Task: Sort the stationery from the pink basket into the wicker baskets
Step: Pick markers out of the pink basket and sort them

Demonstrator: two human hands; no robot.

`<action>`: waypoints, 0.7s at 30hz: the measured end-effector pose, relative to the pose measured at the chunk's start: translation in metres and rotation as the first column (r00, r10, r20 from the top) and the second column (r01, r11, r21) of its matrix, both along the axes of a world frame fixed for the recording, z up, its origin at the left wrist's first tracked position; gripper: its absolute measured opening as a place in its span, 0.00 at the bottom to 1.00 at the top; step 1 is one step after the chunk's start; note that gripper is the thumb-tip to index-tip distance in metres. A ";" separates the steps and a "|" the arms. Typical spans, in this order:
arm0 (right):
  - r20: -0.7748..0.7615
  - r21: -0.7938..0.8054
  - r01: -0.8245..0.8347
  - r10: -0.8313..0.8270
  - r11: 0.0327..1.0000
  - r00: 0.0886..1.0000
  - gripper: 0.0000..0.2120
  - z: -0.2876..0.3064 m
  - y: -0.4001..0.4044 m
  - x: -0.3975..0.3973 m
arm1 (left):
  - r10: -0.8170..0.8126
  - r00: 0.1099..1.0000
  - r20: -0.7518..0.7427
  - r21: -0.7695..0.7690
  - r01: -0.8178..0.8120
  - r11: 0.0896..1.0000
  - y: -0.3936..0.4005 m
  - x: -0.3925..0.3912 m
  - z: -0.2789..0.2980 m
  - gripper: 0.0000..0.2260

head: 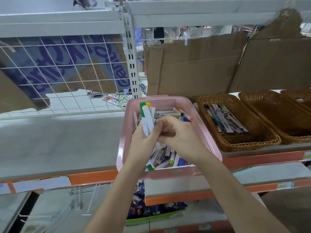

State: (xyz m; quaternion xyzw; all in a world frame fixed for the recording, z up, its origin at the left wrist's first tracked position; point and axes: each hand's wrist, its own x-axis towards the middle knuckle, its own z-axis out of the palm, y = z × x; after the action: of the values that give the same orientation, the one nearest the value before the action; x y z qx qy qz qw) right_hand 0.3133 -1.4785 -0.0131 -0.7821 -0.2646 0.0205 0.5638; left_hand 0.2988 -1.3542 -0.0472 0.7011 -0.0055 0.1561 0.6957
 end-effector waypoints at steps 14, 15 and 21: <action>-0.225 -0.873 -0.269 0.155 0.406 0.962 0.21 -0.045 0.040 0.022 | 0.251 0.968 0.029 0.206 -0.251 0.946 0.020 -0.005 0.003 0.18; -0.209 -0.898 -0.257 0.168 0.357 0.963 0.21 -0.046 0.045 0.022 | 0.252 0.967 0.037 0.207 -0.254 0.945 0.021 -0.005 0.003 0.18; -0.254 -0.869 -0.282 0.124 0.406 0.959 0.13 -0.034 0.040 0.025 | 0.263 0.965 0.006 0.211 -0.258 0.943 0.021 -0.004 -0.004 0.17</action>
State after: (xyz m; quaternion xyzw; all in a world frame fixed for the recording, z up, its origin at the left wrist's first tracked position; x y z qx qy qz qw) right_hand 0.3382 -1.4389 -0.0472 -0.9190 -0.2631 0.2845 0.0728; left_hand 0.2953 -1.3330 -0.0508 0.7670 0.0783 0.2376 0.5909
